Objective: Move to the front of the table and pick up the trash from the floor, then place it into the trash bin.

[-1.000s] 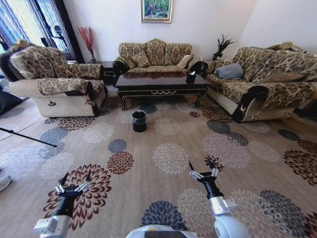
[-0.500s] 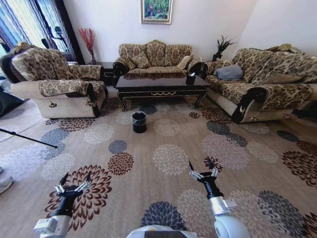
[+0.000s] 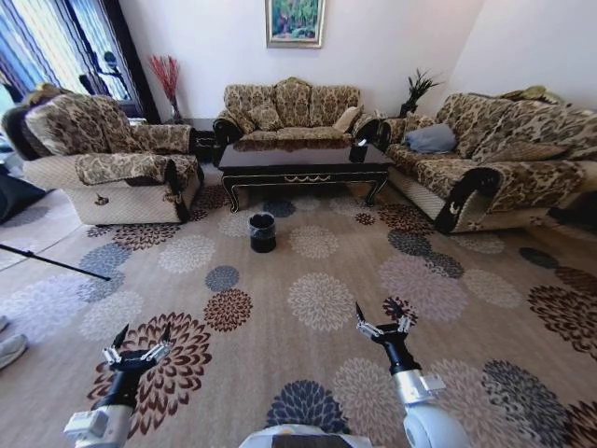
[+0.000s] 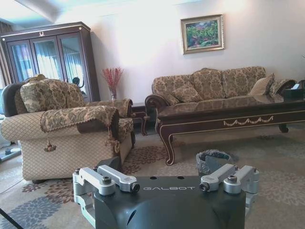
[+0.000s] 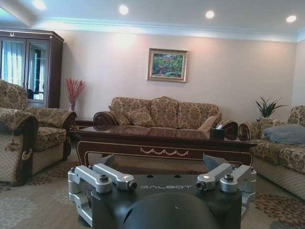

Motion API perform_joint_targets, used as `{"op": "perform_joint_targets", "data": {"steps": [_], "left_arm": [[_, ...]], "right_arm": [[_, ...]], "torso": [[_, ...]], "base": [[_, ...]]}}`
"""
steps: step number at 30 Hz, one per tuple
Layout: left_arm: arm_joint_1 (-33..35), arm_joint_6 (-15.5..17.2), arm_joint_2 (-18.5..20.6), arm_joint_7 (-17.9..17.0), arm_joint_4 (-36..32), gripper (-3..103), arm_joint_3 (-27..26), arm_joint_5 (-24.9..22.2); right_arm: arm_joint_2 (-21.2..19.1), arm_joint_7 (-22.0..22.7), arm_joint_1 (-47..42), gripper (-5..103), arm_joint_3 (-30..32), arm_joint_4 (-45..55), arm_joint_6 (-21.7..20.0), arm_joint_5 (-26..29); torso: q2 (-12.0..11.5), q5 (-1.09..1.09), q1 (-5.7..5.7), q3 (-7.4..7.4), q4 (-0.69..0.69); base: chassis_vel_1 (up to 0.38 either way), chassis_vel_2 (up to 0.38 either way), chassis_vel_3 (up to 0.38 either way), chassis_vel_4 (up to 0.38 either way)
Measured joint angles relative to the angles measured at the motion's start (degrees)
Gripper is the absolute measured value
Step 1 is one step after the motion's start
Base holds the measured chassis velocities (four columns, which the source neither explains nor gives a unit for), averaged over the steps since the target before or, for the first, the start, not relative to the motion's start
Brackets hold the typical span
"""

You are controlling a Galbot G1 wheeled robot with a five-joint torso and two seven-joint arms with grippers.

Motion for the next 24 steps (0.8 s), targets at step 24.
{"op": "perform_joint_targets", "data": {"steps": [24], "left_arm": [[0.0,0.0,0.0,0.0,0.0,100,0.0,0.0]], "right_arm": [[0.0,0.0,0.0,100,0.0,0.0,0.0,0.0]], "torso": [[6.1,0.00,2.60,3.46,0.00]], "base": [[0.000,0.000,0.000,0.000]]}}
